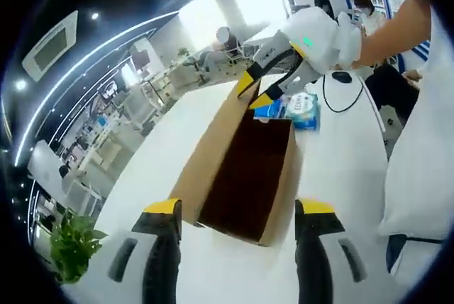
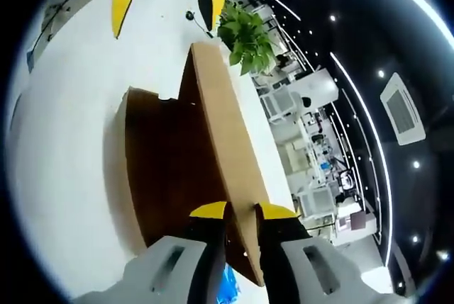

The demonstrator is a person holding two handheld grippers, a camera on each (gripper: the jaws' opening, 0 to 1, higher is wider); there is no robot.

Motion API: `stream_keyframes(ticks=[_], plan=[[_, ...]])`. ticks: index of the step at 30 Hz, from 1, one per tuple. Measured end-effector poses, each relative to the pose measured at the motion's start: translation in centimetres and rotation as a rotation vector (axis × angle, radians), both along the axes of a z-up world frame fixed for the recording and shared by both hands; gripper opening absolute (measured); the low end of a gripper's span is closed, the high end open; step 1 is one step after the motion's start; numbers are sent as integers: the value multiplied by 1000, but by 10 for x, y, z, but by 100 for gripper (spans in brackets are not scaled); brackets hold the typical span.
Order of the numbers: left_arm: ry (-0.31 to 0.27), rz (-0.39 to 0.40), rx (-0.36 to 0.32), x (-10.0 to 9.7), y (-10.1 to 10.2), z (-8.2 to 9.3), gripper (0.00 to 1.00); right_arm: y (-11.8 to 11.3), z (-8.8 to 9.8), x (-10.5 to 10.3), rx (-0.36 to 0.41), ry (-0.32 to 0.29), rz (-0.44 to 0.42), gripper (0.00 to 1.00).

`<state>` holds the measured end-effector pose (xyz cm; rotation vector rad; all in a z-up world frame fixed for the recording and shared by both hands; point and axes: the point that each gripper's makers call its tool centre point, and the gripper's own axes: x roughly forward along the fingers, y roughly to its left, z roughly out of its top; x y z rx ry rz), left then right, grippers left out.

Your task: Operate the shoe box by opening the lid, removing the specified soft item, and placing it in the target area until the item is outside and the box remains undamaged.

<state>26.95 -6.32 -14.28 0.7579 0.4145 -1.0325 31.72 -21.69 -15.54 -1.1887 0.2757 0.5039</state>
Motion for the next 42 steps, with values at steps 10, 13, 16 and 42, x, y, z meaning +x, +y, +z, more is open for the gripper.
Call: stream_keyframes(ticks=[10,13,16,42], plan=[[-52,-61,73,37,-8,-1,61,0,0,1,15,1,4,13],[-55,-68,76,42,-11,-1,61,0,1,2,19,1,2,13],[-73,-92,95,52,-17,-3,61,0,1,3,21,1,0,13],[-155,-182,261,75,-35,-23,44,1,-2,-2,45,2,-3,14]])
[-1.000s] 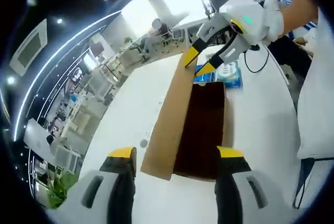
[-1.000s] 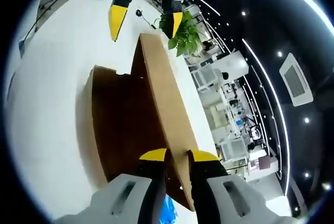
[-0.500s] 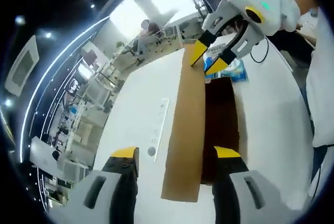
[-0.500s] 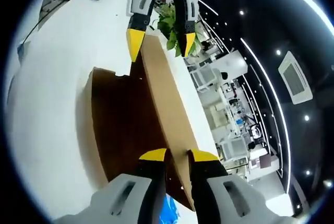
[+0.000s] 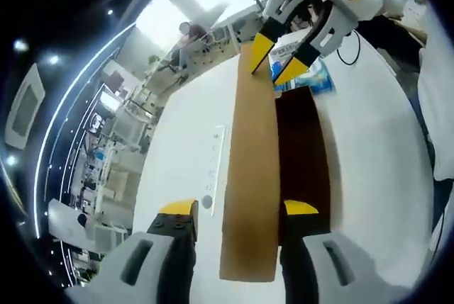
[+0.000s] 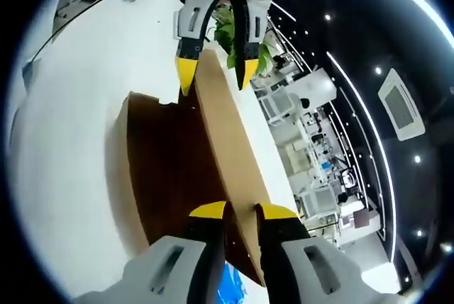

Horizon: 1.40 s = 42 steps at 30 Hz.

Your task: Operate the shoe box by opening the lid, removing the specified soft item, and placing it in the target area until the item is outside and the box remains undamaged.

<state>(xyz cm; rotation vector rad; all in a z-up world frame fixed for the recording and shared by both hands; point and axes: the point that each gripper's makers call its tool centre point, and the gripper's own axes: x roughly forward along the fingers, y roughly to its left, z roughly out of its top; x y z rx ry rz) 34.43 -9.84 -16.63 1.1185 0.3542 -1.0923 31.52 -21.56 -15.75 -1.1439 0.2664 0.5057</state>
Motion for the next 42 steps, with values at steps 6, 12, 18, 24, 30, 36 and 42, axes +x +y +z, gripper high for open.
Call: stream_keyframes(ticks=[6,12,18,24,30,36,42], plan=[[-36,-34,56,-1,0,-5,37,1,0,0,15,5,-4,14],[-32,-44,63,-3,1,-8,31,1,-1,-1,14,7,-7,14],[-40,-51,70,-3,0,-9,31,2,-1,-3,13,12,-6,13],[-54,-56,84,-4,1,-11,31,-1,-5,-19,82,182,28,31],[-60,-55,82,-3,2,-11,31,-24,16,-17,103,225,-19,65],[-73,-57,86,-3,2,-12,31,-47,33,7,-46,218,9,75],[-75,-56,89,-4,2,-13,31,-37,9,10,-78,314,88,72]])
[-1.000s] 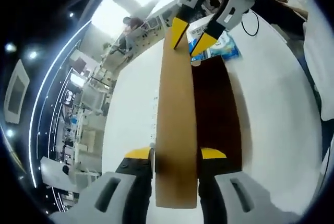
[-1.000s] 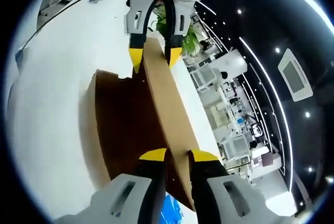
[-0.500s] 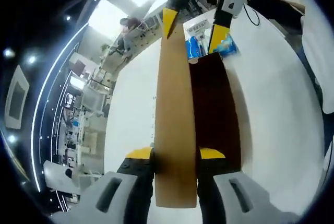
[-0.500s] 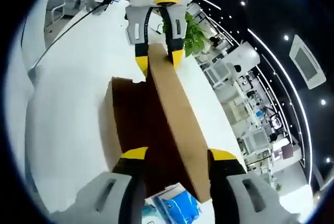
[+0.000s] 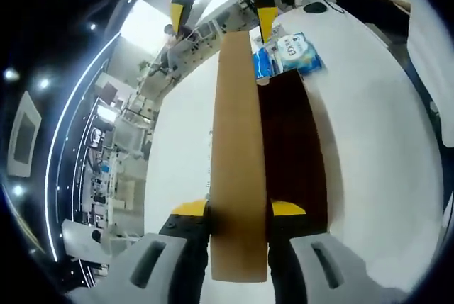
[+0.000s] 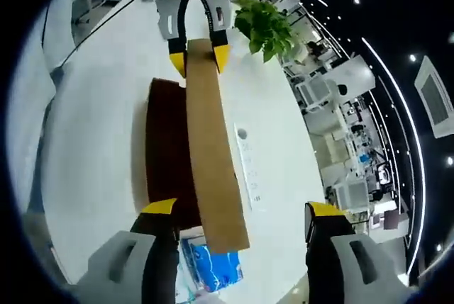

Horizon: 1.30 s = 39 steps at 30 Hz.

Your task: Operate the shoe box by opening the lid, removing the specified soft item, and placing it in the target area until the item is outside and the box remains undamaged.

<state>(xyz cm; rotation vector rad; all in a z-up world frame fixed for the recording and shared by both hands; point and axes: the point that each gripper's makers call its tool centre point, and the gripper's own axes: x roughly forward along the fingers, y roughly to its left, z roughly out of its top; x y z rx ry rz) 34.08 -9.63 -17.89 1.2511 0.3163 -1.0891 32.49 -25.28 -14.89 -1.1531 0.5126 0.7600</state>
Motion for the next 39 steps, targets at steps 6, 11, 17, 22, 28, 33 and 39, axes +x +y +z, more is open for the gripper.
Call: stream_keyframes(ticks=[6,11,17,22,28,33,39], plan=[[-3,-3,4,-1,0,0,31,7,-16,4,-29,16,14,58],[-2,-1,-2,-2,-1,-1,31,9,-23,4,-22,24,30,58],[-2,-2,-4,-4,-1,-3,31,4,-30,6,-34,25,23,54],[-9,-5,0,-4,0,-4,31,4,-32,8,-51,2,31,47],[-7,-8,-3,-6,0,-5,31,9,-36,7,-64,-12,55,41],[-4,-11,-10,-7,1,-6,31,11,-36,5,-59,-22,57,38],[-23,-7,-23,-6,1,-8,31,12,-39,1,-60,-46,57,31]])
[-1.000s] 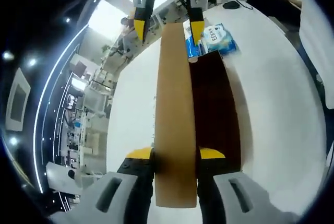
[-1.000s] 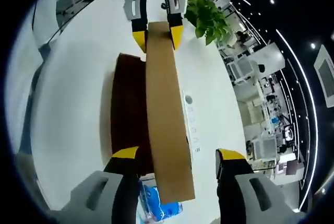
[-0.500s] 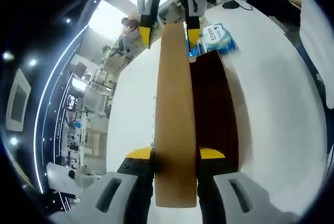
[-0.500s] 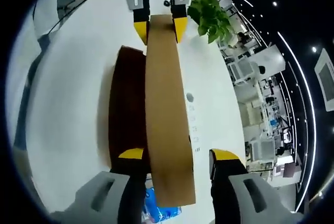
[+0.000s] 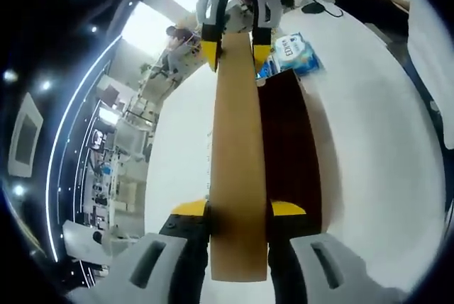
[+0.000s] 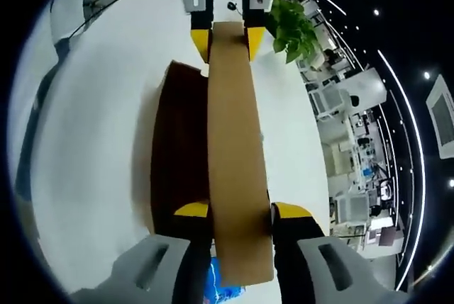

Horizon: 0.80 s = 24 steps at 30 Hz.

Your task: Operate the shoe box by opening the lid, removing the specified soft item, and placing it in the target area until the item is outside and the box remains undamaged.

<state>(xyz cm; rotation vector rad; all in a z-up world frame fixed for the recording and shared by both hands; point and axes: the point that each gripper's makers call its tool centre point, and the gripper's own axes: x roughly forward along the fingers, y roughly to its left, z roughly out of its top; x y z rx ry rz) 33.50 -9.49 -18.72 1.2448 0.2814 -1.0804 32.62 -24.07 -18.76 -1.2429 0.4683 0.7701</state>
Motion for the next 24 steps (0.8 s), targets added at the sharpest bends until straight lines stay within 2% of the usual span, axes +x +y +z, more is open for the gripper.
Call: stream_keyframes(ticks=[8,18,24], plan=[[-31,-2,7,-1,1,-4,31,2,-3,-4,3,-19,-7,31],[-112,-24,15,1,4,-10,31,6,-7,-13,-5,-62,-5,30],[-115,-17,6,-3,5,-16,31,7,-12,-20,-16,-79,-1,30]])
